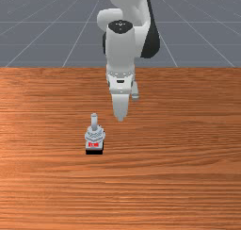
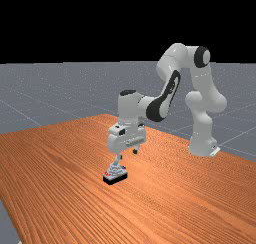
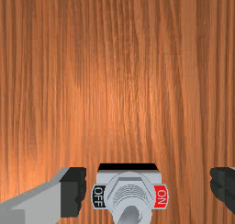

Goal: Turn on the trigger

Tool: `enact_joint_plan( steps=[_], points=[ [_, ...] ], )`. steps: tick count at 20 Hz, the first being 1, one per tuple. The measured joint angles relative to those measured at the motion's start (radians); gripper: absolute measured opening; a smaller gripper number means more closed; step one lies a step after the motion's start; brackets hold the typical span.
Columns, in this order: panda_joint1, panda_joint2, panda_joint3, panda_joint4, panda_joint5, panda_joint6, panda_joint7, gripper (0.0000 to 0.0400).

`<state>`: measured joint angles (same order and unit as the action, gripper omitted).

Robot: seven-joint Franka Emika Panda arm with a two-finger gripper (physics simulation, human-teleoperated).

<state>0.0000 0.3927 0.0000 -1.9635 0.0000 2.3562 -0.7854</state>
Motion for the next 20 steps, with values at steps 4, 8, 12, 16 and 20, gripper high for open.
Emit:
enact_joint_plan(
  steps=[4, 8, 12, 16, 20],
  points=[
    [0.000, -0.106, 0.000, 0.494, 0.001, -0.666, 0.000, 0.0055],
    [0.003, -0.145, -0.001, 0.514, -0.012, -0.662, 0.006, 0.0007],
    [0.001, -0.146, -0.002, 0.510, -0.003, -0.658, 0.014, 0.0001],
    [0.002, -0.147, -0.003, 0.501, -0.002, -0.649, 0.026, 0.0000],
    [0.002, -0.147, -0.002, 0.491, -0.002, -0.641, 0.022, 0.0000]
  ],
)
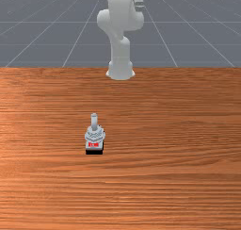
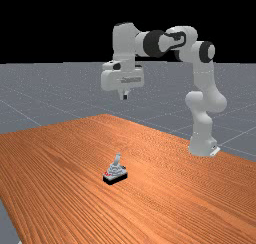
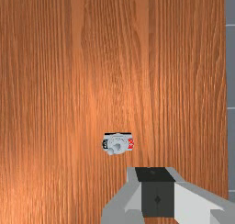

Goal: Turn on the trigger

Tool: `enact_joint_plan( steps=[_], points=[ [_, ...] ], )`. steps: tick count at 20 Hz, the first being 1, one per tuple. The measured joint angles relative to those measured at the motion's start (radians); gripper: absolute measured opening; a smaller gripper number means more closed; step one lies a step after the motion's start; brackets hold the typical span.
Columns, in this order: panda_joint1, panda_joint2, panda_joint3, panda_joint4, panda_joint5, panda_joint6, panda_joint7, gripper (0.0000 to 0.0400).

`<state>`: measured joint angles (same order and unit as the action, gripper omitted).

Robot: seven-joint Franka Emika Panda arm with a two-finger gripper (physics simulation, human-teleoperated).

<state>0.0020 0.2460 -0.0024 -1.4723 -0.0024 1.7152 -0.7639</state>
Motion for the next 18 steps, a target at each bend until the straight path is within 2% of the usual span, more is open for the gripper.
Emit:
enact_joint_plan(
  steps=[11, 12, 14, 15, 16, 18],
  points=[
    [0.000, -0.010, 0.000, -0.041, -0.001, 0.049, -0.006, 0.0000],
    [0.000, -0.026, 0.000, -0.073, -0.001, 0.089, -0.005, 0.0000],
    [0.000, -0.030, 0.000, -0.082, -0.001, 0.099, -0.005, 0.0000],
    [0.000, -0.045, 0.000, -0.116, -0.002, 0.143, -0.005, 0.0000],
    [-0.001, -0.077, 0.000, -0.191, -0.002, 0.251, -0.005, 0.0000],
    [-0.001, -0.070, 0.000, -0.205, -0.002, 0.257, -0.005, 0.0000]
  ],
)
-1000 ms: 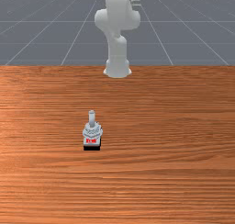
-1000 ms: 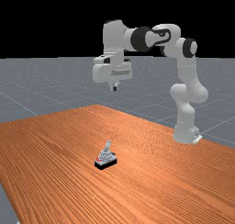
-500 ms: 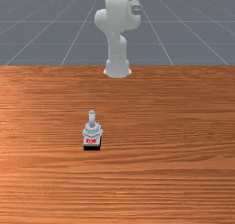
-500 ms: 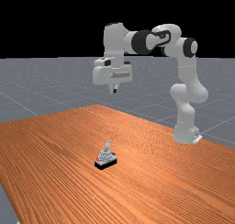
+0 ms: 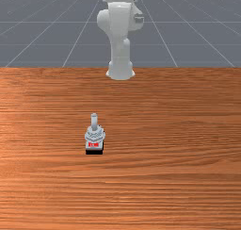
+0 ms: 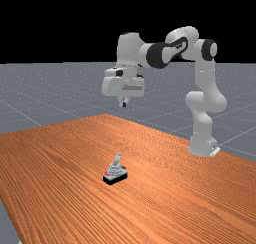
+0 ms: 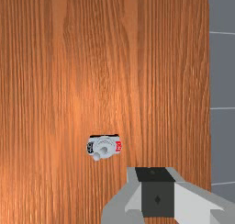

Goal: Turn on the trigger

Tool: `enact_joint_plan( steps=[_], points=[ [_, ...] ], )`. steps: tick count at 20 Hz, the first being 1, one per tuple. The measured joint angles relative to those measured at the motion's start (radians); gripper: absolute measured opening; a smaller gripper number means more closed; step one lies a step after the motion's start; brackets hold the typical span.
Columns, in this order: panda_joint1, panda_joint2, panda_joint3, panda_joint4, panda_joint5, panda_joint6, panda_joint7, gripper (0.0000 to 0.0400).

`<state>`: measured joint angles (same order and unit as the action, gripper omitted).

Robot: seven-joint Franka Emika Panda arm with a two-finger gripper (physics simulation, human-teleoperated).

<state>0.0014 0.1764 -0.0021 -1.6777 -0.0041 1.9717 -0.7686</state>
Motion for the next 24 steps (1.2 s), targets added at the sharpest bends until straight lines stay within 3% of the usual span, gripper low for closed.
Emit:
enact_joint_plan(
  steps=[1, 3, 4, 5, 7, 9, 10, 11, 14, 16, 17, 18, 19, 22, 23, 24],
  points=[
    [0.000, -0.034, 0.000, -0.109, -0.001, 0.183, 0.001, 0.0000],
    [0.000, -0.023, 0.000, -0.132, -0.001, 0.190, 0.001, 0.0000],
    [0.000, -0.035, -0.001, -0.219, -0.003, 0.375, 0.004, 0.0000],
    [0.000, -0.028, -0.001, -0.250, -0.004, 0.423, 0.004, 0.0000],
    [-0.008, 0.042, 0.008, -0.142, 0.008, 0.185, -0.079, 0.0000],
    [-0.011, 0.064, 0.011, -0.173, 0.010, 0.231, -0.096, 0.0000],
    [-0.001, 0.113, 0.002, -0.109, 0.002, 0.145, -0.018, 0.0000],
    [-0.027, 0.092, 0.023, -0.192, 0.098, 0.267, -0.088, 0.0000],
    [-0.053, 0.123, 0.043, -0.210, 0.168, 0.298, -0.143, 0.0000],
    [-0.020, 0.138, 0.015, -0.230, 0.055, 0.357, -0.060, 0.0000],
    [0.016, 0.153, -0.019, -0.235, -0.050, 0.373, 0.023, 0.0000],
    [0.021, 0.168, -0.023, -0.242, -0.056, 0.394, 0.029, 0.0000],
    [-0.010, 0.234, 0.006, -0.144, 0.028, 0.261, -0.037, 0.0000],
    [-0.010, 0.247, 0.007, -0.190, 0.029, 0.343, -0.039, 0.0000],
    [-0.021, 0.233, 0.018, -0.243, 0.031, 0.435, -0.095, 0.0000],
    [-0.028, 0.238, 0.025, -0.245, 0.068, 0.439, -0.077, 0.0000]
  ],
)
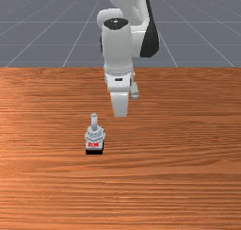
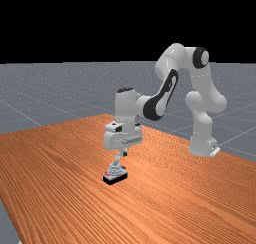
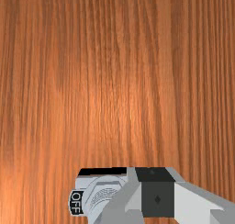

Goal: Turn on the trigger

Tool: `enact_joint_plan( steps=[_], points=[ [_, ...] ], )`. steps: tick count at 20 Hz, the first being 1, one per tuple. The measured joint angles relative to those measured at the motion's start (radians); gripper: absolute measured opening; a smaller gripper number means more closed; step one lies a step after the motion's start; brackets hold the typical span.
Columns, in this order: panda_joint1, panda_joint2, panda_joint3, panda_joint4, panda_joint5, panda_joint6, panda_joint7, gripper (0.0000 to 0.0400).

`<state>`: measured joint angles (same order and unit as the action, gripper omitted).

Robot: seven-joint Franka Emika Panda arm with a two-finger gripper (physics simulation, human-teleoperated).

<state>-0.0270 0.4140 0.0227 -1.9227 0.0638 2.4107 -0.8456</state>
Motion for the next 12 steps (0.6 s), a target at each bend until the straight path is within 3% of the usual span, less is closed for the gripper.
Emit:
enact_joint_plan(
  steps=[5, 9, 12],
  points=[
    [0.004, 0.012, -0.005, -0.003, -0.012, 0.016, 0.010, 0.0000],
    [0.012, 0.017, -0.013, 0.000, -0.028, -0.039, 0.024, 0.0000],
    [0.017, -0.066, -0.018, -0.142, -0.023, 0.062, 0.056, 0.0000]
  ],
)
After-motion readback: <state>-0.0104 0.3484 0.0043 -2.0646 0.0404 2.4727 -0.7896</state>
